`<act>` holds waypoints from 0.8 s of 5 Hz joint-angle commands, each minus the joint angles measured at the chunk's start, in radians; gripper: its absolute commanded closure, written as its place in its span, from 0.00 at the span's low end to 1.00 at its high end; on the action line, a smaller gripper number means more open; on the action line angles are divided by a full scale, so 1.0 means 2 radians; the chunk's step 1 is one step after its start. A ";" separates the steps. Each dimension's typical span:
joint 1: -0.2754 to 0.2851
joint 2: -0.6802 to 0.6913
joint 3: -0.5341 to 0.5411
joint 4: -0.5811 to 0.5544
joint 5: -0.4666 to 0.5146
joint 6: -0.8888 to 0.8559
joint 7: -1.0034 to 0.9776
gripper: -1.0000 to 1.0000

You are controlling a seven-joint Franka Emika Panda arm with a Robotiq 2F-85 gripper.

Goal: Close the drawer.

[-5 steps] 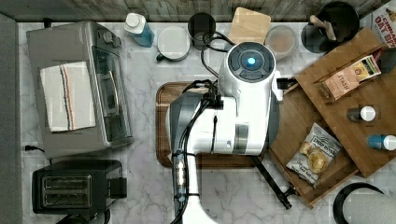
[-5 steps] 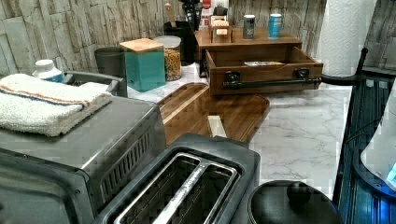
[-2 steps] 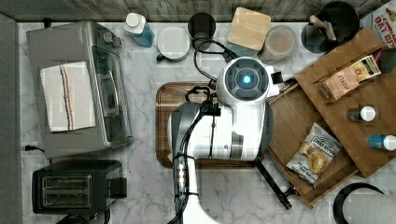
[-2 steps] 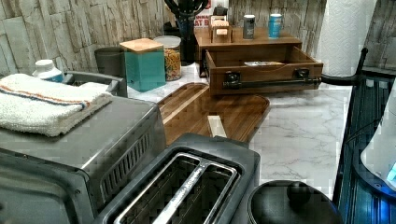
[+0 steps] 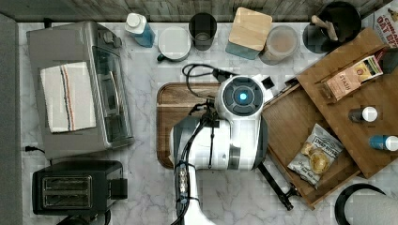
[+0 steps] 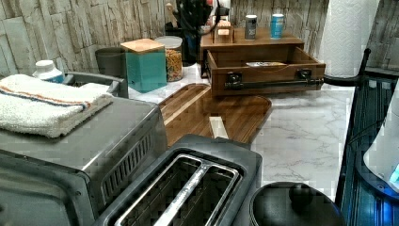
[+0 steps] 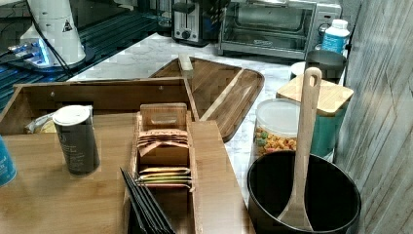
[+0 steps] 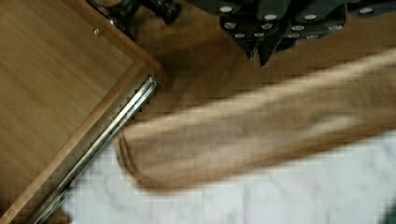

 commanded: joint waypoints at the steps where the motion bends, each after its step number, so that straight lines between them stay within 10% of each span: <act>1: 0.004 -0.028 0.008 -0.139 0.046 0.127 -0.080 1.00; 4: -0.020 -0.053 -0.015 -0.210 0.011 0.159 -0.190 1.00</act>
